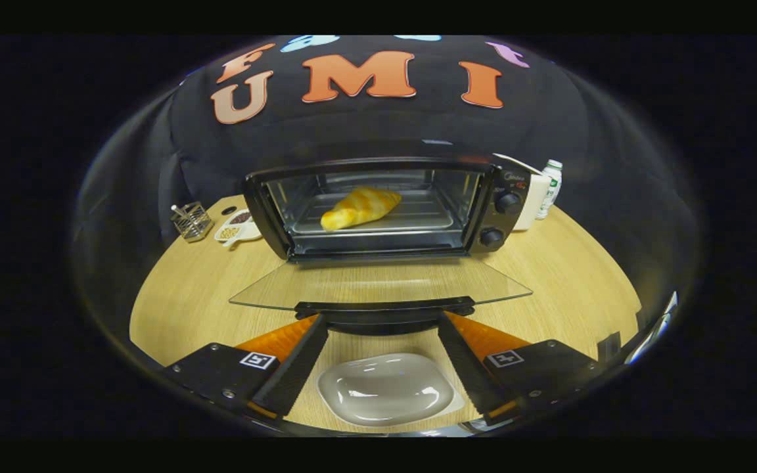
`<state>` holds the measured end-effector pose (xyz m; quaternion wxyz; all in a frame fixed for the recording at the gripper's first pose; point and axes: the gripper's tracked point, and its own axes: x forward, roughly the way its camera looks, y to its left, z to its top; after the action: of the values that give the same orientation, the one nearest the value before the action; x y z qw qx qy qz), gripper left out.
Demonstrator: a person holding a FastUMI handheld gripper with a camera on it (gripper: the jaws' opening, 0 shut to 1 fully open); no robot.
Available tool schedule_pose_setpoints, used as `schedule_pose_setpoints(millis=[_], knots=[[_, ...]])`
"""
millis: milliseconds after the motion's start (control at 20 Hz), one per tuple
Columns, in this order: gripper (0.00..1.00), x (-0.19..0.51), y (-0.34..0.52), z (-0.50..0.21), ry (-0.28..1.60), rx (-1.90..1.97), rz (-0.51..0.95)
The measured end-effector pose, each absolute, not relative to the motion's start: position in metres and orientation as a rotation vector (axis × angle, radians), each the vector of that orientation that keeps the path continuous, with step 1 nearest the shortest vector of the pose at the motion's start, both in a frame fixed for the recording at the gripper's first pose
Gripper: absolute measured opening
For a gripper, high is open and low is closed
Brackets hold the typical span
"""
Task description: Open the toaster oven, put the food inside, and close the toaster oven door.
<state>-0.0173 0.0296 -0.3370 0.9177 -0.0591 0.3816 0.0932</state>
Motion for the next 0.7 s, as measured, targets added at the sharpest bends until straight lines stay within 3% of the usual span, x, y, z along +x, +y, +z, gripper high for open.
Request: schedule_pose_setpoints(millis=[700], knots=[[1.00, 0.061, 0.051, -0.279, 0.653, -0.041, 0.218]])
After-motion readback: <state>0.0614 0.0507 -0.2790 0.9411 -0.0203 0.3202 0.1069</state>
